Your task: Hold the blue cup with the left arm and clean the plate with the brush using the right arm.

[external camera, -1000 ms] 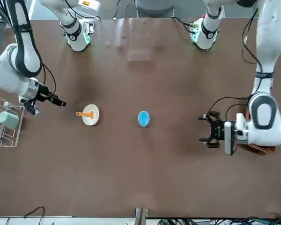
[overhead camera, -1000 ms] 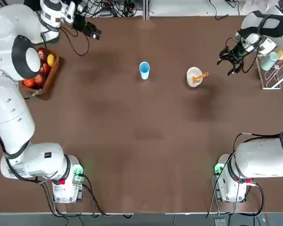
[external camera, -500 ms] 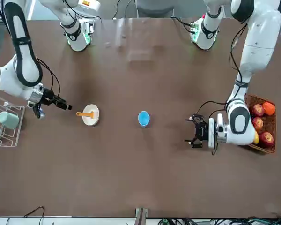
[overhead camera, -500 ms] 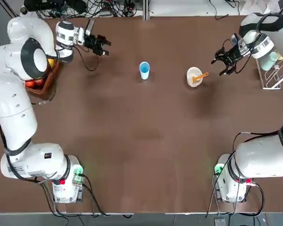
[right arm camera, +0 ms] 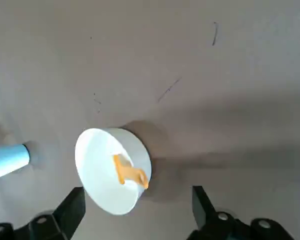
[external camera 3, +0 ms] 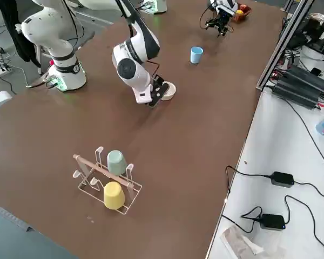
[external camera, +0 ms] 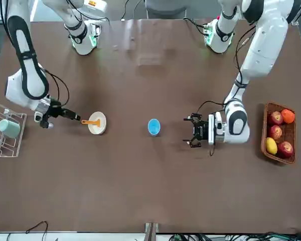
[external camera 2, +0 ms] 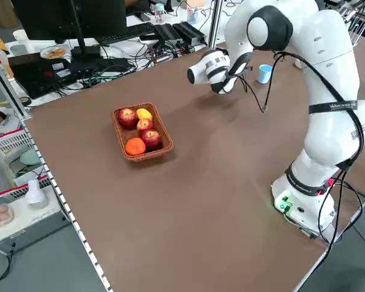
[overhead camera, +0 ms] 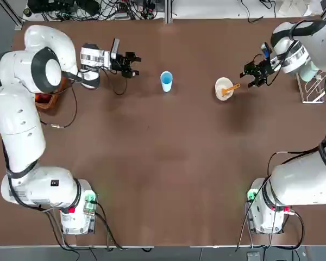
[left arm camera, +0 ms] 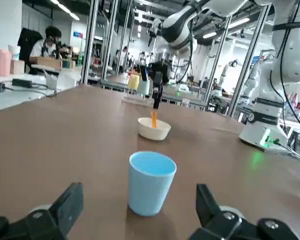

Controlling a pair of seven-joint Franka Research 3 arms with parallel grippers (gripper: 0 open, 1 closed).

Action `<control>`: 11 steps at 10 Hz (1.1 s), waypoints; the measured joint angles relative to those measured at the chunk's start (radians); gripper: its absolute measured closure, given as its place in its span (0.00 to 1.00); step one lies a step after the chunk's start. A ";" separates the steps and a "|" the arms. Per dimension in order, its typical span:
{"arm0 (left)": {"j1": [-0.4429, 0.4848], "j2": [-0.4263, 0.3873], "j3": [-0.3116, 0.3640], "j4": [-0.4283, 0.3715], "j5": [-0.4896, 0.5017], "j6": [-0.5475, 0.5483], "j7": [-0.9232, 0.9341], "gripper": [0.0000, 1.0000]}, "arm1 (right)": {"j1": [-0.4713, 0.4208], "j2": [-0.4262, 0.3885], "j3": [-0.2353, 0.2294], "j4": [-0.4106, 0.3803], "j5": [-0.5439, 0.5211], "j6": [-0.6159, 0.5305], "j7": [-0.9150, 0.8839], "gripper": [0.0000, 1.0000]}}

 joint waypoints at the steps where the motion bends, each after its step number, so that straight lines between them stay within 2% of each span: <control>1: -0.038 0.021 0.002 0.004 -0.035 0.006 0.043 0.00 | 0.000 0.031 0.001 0.000 0.056 0.007 -0.098 0.05; 3: -0.076 0.054 0.004 0.017 -0.046 0.014 0.077 0.00 | 0.000 0.066 0.003 0.000 0.115 0.007 -0.170 0.05; 5: -0.087 0.077 0.005 0.016 -0.049 0.021 0.099 0.00 | 0.000 0.085 0.025 0.000 0.185 0.007 -0.195 0.05; 6: -0.090 0.093 0.005 0.016 -0.079 0.028 0.138 0.00 | 0.001 0.090 0.031 0.000 0.199 0.007 -0.202 0.06; 9: -0.125 0.140 0.005 0.027 -0.197 0.060 0.208 0.00 | 0.001 0.095 0.032 0.000 0.204 -0.001 -0.217 0.14; 11: -0.155 0.160 0.008 0.058 -0.205 0.073 0.212 0.00 | 0.000 0.095 0.031 0.000 0.204 -0.013 -0.252 0.20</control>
